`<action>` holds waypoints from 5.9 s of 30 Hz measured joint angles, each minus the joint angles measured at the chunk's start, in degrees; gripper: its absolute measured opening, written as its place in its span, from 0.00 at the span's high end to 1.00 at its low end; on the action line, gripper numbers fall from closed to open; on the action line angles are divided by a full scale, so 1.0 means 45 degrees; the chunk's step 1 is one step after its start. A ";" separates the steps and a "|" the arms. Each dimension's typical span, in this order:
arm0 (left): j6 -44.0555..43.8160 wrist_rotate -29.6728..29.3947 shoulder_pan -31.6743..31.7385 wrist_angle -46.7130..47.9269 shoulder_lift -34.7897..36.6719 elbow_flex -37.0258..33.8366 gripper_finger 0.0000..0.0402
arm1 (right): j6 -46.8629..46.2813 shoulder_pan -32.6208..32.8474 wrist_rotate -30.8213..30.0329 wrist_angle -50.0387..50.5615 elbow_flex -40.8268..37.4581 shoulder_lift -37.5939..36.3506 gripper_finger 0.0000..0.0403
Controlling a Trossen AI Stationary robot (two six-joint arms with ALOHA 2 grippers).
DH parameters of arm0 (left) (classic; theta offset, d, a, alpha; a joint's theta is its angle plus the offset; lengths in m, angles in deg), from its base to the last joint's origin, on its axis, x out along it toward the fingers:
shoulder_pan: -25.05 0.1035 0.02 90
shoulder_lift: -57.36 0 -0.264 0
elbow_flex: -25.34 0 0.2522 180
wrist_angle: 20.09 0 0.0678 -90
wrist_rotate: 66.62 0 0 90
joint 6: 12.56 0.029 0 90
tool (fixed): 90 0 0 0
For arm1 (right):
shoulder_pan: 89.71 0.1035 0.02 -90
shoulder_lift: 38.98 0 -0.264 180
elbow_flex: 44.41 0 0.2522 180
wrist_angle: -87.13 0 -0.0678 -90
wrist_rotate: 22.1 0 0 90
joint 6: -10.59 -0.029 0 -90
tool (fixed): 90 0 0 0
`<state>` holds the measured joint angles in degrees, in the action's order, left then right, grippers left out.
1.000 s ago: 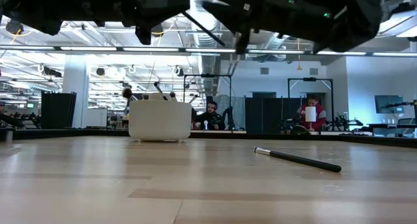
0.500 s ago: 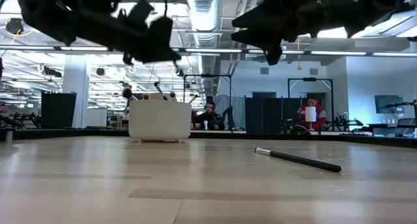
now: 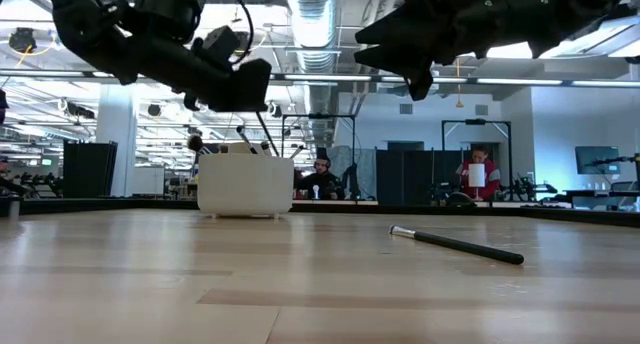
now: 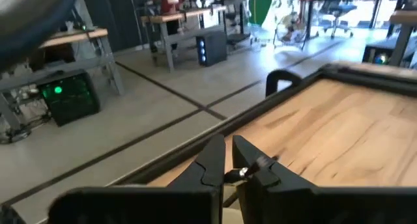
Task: Sort items
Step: Put the liner brush in the white organizer, then put the small black brush in the white organizer
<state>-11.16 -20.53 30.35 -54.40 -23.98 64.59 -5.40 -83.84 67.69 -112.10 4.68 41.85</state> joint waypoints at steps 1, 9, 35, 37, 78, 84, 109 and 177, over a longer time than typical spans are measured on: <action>-0.0034 0.0199 0.0196 0.0152 0.0000 0.0000 0.96 | 0.0000 0.0000 0.0000 0.0000 0.0005 0.0000 0.70; -0.1107 0.1982 0.1171 0.0838 0.0000 0.0005 0.93 | -0.0005 0.0000 0.0000 0.0000 0.0005 0.0000 0.69; -0.1743 0.4545 -0.1484 0.0834 0.1902 0.0010 0.80 | -0.1801 0.3036 -0.3673 0.2161 0.0015 0.0106 0.63; -0.1737 0.4544 -0.1903 0.0828 0.2144 0.0010 0.80 | -0.2821 0.3878 -0.5506 0.2852 0.0014 0.0471 0.62; -0.1753 0.4547 -0.3506 0.0952 0.2331 0.0010 0.80 | -0.7645 0.4680 -1.0800 0.3440 0.2249 0.7852 0.98; -0.1758 0.5808 -0.3971 0.0974 0.2327 0.0010 0.80 | -0.4297 0.4072 -0.9877 0.0940 0.2260 0.6219 0.99; -0.0062 0.6438 -0.5080 -0.0432 0.2322 0.0000 0.79 | 0.3220 0.0356 -0.0834 -1.1873 0.4905 0.6671 0.99; -0.1104 0.5824 -0.5143 -0.0410 0.2322 0.0015 0.94 | 0.4787 0.0440 -0.1083 0.2293 0.8087 0.3769 0.53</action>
<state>-16.13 5.68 7.20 -56.24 -13.54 64.66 16.14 -81.86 62.81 -101.78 41.07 58.82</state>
